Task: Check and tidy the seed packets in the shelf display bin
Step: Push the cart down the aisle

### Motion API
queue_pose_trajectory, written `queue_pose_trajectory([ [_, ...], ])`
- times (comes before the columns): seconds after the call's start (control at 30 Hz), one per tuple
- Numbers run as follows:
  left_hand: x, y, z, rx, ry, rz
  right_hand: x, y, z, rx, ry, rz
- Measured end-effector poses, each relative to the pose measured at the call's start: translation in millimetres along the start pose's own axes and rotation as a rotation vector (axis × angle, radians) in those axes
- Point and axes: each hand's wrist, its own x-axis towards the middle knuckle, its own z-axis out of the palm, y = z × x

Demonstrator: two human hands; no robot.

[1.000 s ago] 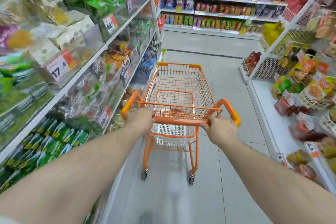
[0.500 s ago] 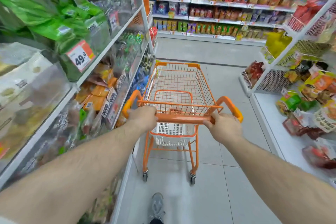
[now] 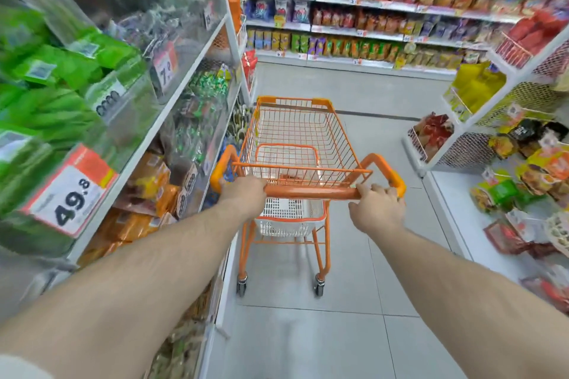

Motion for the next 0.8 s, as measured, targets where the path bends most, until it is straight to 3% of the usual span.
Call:
queue_pose_trajectory([
  [0.13, 33, -4, -4, -0.036, 0.020, -0.008, 29, -5, -10, -0.039, -0.066, -0.027],
  [0.47, 83, 7, -12, -0.028, 0.143, -0.006, 86, -18, -16, -0.068, -0.036, -0.009],
  [0.8, 180, 16, -53, -0.067, 0.025, -0.059, 197, -22, -24, -0.147, 0.090, -0.140],
])
